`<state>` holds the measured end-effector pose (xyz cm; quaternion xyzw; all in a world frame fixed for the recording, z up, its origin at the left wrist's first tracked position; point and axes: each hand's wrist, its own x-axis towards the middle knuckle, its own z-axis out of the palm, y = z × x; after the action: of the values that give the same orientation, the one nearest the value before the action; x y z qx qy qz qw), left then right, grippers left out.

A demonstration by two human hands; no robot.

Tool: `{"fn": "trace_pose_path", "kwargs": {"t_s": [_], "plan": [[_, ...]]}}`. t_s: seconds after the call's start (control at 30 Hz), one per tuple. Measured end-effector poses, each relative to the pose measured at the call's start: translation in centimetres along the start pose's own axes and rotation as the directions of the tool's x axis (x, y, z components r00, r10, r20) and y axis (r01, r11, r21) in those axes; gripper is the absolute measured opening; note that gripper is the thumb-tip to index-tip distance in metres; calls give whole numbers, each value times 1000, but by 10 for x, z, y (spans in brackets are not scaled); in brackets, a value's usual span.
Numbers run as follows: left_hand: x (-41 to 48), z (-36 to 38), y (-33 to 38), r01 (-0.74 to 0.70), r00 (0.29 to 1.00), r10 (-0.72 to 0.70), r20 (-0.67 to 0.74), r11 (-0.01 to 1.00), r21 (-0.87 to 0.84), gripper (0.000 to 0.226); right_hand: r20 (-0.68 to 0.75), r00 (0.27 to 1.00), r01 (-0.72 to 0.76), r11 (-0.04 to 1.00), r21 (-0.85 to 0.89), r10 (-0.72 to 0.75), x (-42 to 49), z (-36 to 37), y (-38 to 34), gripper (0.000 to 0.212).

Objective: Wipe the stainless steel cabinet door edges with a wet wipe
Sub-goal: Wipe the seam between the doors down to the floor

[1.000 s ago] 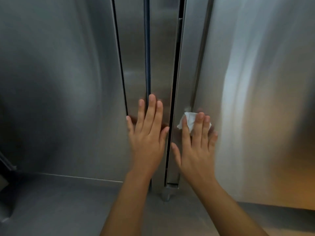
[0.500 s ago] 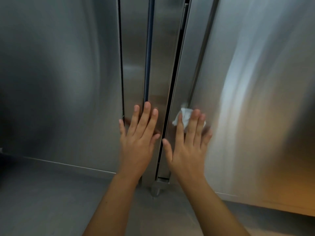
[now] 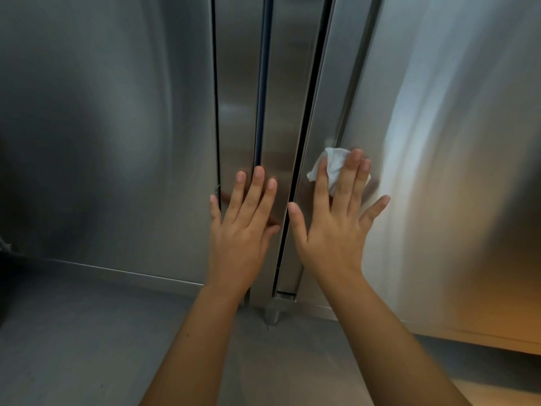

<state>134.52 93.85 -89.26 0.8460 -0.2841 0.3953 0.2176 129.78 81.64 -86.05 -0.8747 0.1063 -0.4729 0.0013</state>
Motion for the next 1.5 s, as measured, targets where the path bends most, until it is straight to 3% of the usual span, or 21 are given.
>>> {"fn": "trace_pose_path", "kwargs": {"t_s": [0.23, 0.47, 0.73, 1.07, 1.27, 1.4, 1.5], "plan": [[1, -7, 1, -46, 996, 49, -72, 998, 31, 85, 76, 997, 14, 998, -65, -9, -59, 29, 8, 71], [1, -8, 5, -31, 999, 31, -38, 999, -7, 88, 156, 987, -15, 996, -82, 28, -103, 45, 9, 78], [1, -5, 5, -21, 999, 19, -39, 999, -38, 80, -30, 997, -73, 992, 107, 77, -29, 24, -4, 69], [1, -7, 4, -22, 1000, 22, 1, 1000, -13, 89, 173, 984, -31, 1000, 3, 30, -138, 68, 15, 82], [-4, -5, 2, -35, 999, 35, -10, 999, 1, 88, 93, 990, -113, 991, 77, 106, -98, 59, 1, 79], [-5, -3, 1, -35, 999, 35, -8, 999, -1, 87, 26, 997, -79, 992, 97, 77, -73, 55, 2, 71], [-5, -1, 1, -31, 1000, 31, -2, 1000, -5, 87, 76, 997, -33, 997, 64, 28, -97, 63, 13, 74]]}}
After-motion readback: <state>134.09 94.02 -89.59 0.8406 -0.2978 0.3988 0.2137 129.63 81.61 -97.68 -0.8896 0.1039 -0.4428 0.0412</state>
